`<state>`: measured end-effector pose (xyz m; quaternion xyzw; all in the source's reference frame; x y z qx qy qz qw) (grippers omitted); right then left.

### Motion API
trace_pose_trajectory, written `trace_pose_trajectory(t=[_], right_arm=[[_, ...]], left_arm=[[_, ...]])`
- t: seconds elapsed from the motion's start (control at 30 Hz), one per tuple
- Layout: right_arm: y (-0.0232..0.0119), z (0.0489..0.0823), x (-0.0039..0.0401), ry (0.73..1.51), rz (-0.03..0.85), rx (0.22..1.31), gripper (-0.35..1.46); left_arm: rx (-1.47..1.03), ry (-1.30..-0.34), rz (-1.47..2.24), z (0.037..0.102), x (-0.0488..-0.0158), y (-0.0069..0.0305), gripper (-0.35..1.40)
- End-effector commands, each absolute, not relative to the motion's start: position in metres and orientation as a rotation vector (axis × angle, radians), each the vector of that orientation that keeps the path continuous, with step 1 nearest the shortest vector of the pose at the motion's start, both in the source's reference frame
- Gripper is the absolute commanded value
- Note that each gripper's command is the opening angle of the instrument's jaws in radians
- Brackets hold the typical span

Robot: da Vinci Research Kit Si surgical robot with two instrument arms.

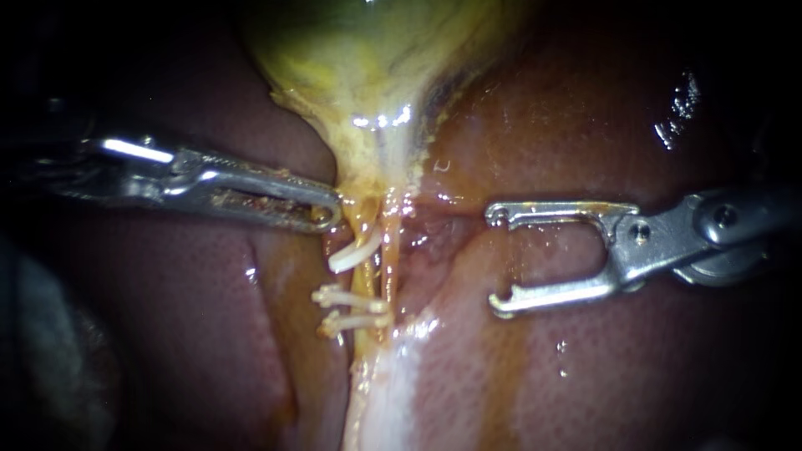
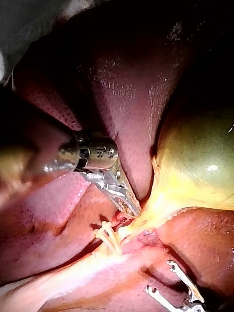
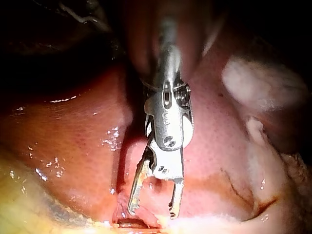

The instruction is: Going back third clip left tube

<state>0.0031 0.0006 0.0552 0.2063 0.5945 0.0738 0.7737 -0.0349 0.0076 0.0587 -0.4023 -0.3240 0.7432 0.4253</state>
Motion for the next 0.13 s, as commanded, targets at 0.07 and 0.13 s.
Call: trace_pose_trajectory(t=[0.07,0.13], right_arm=[[0.0006,0.0552,0.0031,1.288,0.159,0.447,0.48],[0.0006,0.0553,0.0031,1.288,0.159,0.447,0.48]], left_arm=[[-1.007,-0.813,1.859,0.0586,-0.0348,0.0076,-0.35],[-1.007,-0.814,1.859,0.0586,-0.0347,0.0076,-0.35]])
